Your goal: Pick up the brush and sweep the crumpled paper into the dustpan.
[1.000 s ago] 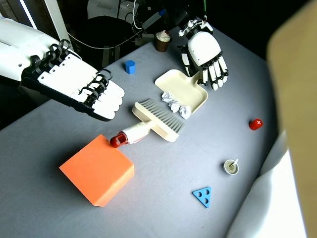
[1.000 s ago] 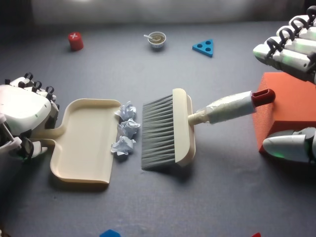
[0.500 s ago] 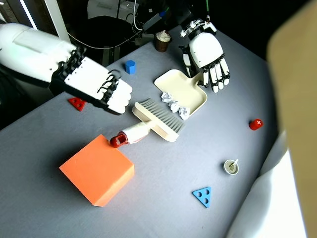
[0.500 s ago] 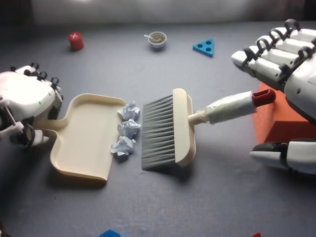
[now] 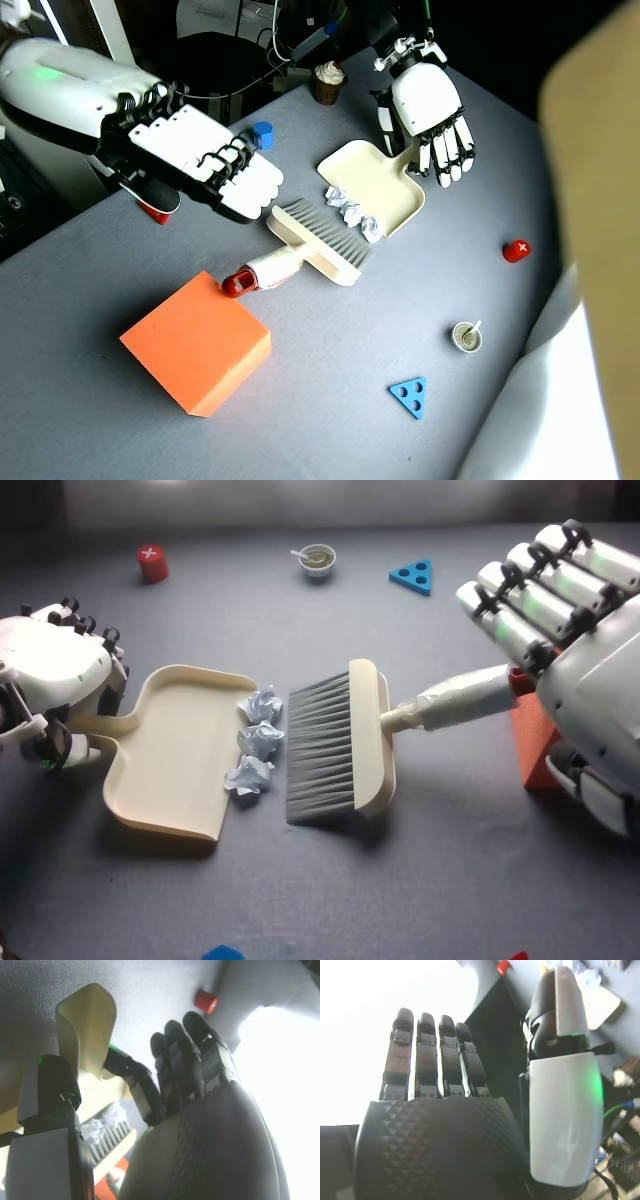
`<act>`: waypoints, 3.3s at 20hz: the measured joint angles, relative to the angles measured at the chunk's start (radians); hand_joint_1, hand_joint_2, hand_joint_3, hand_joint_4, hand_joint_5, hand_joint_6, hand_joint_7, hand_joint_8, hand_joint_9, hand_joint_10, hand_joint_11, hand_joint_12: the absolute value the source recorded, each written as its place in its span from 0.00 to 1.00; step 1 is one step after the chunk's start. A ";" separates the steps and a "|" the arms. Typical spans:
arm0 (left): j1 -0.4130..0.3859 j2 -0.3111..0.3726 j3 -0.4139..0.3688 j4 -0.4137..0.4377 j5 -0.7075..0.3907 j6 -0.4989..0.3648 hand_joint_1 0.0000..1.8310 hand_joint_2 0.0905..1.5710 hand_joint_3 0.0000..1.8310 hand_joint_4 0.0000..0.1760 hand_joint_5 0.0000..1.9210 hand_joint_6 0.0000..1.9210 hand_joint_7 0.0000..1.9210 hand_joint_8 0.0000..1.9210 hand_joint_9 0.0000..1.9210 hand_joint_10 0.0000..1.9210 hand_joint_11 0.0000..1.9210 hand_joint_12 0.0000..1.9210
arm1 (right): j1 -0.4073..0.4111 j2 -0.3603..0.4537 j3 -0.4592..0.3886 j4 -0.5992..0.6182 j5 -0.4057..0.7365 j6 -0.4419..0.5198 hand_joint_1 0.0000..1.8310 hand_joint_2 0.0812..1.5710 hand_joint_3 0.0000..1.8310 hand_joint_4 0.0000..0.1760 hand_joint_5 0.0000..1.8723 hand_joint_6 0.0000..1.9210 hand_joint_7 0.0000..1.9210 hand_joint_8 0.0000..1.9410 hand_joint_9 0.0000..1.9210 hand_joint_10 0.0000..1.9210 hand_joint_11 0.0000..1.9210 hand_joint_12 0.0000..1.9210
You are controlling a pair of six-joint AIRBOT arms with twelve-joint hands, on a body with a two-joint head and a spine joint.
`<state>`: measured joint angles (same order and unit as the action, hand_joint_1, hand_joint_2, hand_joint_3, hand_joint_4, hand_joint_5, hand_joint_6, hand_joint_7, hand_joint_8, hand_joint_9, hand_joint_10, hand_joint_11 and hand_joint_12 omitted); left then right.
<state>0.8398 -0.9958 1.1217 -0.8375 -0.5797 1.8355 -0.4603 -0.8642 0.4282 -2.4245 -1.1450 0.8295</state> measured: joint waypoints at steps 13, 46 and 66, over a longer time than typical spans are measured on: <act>-0.057 -0.035 0.014 0.005 0.026 -0.001 0.58 0.72 0.00 0.01 0.48 0.56 0.21 0.00 0.17 0.00 0.00 0.37 | -0.081 -0.260 0.186 -0.013 -0.099 -0.024 0.58 0.57 0.00 0.00 0.12 0.01 0.12 0.00 0.13 0.00 0.15 0.03; -0.102 -0.050 0.039 0.001 0.048 0.000 0.55 0.73 0.00 0.38 0.45 0.61 0.18 0.00 0.14 0.00 0.00 0.31 | -0.068 -0.642 0.695 -0.111 -0.066 -0.031 0.59 0.58 0.00 0.00 0.15 0.00 0.14 0.01 0.14 0.01 0.15 0.03; -0.102 -0.050 0.036 0.007 0.048 0.000 0.55 0.74 0.00 0.34 0.44 0.62 0.18 0.00 0.15 0.00 0.00 0.35 | -0.067 -0.639 0.709 -0.103 -0.096 -0.069 0.67 0.68 0.00 0.00 0.58 0.21 0.49 0.49 0.50 0.06 0.26 0.46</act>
<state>0.7376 -1.0454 1.1580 -0.8303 -0.5312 1.8351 -0.5270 -1.5032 1.1370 -2.5275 -1.2411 0.7609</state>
